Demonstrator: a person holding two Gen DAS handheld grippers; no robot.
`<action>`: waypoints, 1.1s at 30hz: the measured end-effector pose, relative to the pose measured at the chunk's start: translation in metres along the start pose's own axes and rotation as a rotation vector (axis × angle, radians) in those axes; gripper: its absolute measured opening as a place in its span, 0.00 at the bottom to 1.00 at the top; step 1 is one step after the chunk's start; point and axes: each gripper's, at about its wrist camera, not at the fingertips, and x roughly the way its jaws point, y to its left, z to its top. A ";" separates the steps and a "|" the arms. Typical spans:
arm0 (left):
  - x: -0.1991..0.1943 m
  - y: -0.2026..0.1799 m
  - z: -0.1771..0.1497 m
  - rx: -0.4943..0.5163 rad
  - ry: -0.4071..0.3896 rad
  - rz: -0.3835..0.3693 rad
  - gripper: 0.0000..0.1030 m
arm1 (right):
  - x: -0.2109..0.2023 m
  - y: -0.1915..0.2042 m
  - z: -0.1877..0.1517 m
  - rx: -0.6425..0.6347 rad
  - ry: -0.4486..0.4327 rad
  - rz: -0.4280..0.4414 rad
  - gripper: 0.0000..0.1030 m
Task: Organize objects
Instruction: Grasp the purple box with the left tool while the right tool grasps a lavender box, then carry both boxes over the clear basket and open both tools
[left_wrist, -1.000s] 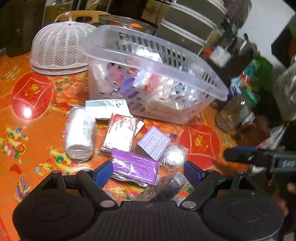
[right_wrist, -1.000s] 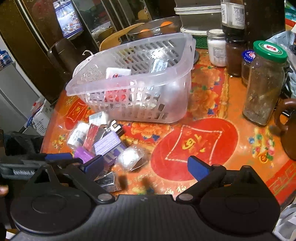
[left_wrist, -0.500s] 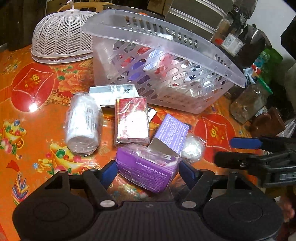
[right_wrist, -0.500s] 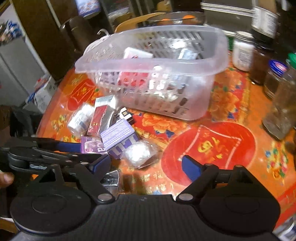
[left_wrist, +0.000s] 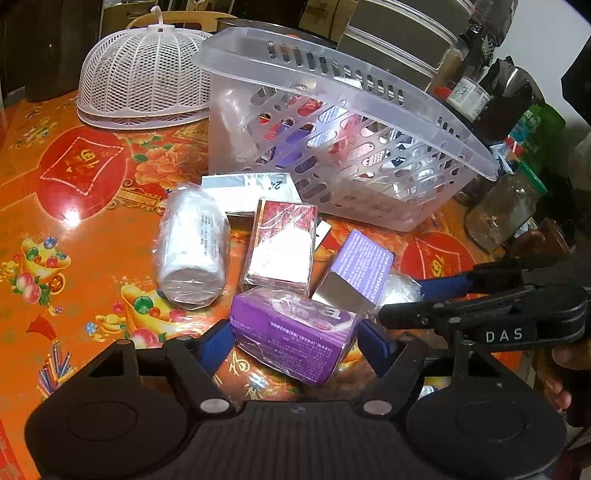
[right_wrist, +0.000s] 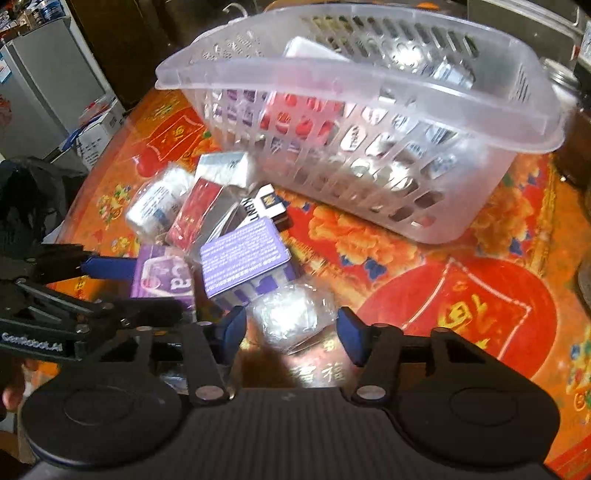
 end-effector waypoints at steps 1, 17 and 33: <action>0.001 0.000 0.000 0.001 0.003 -0.001 0.74 | -0.001 0.000 0.000 0.003 -0.003 0.002 0.48; -0.063 -0.006 0.004 -0.029 -0.147 -0.057 0.73 | -0.089 -0.011 -0.017 0.131 -0.190 0.049 0.48; -0.025 -0.029 0.193 -0.016 -0.180 -0.041 0.74 | -0.071 -0.024 0.142 -0.019 -0.291 -0.086 0.50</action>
